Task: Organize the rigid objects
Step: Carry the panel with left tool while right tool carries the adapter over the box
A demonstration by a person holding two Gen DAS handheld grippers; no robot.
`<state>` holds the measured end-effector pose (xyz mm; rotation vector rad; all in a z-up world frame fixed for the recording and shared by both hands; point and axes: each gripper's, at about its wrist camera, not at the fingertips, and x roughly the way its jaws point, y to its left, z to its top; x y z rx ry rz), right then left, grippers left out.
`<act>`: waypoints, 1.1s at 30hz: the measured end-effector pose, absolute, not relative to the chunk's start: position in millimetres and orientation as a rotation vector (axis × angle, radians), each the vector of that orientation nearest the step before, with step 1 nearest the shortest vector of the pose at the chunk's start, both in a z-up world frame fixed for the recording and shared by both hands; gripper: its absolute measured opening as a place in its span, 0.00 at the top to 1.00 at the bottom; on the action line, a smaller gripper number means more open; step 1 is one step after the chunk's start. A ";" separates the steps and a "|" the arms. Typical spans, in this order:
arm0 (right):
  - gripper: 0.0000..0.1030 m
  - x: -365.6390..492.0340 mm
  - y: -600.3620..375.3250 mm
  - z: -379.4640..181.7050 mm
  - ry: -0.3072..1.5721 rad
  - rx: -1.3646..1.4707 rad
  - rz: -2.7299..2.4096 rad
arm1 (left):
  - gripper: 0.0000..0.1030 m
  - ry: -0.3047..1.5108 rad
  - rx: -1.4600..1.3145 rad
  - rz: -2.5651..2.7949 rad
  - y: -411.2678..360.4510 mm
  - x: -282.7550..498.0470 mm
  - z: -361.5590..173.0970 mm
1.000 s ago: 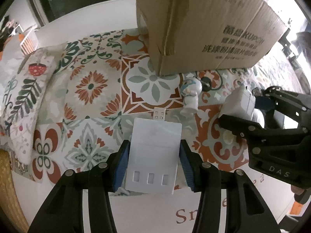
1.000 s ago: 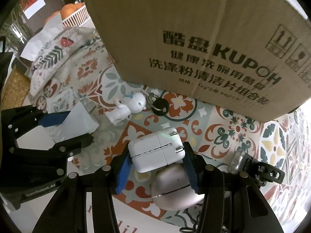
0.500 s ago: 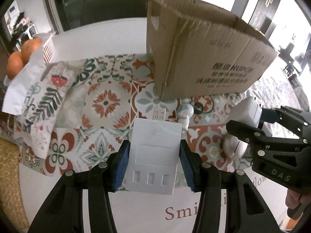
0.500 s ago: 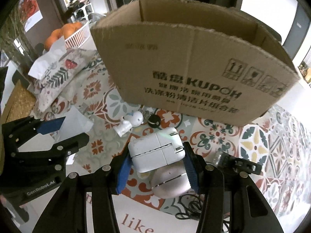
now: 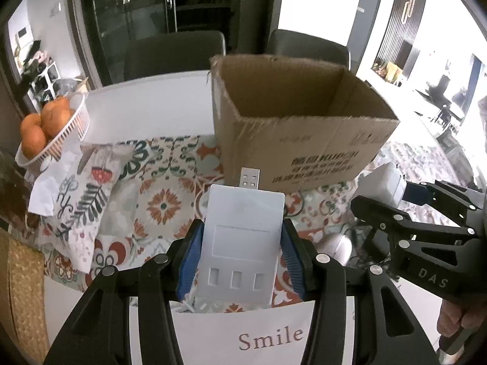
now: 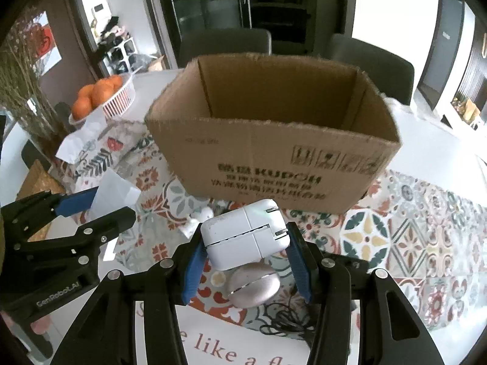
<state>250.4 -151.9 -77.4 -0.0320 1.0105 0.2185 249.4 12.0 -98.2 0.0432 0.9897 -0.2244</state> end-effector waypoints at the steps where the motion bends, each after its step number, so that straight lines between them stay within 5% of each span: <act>1: 0.51 249.2 -153.7 -73.0 0.999 -0.029 0.216 | 0.52 0.985 0.041 -0.228 10.8 249.5 -95.8; 33: 0.51 272.3 -185.1 9.9 0.820 0.012 0.143 | 0.52 0.830 0.026 -0.282 -27.6 286.0 -11.2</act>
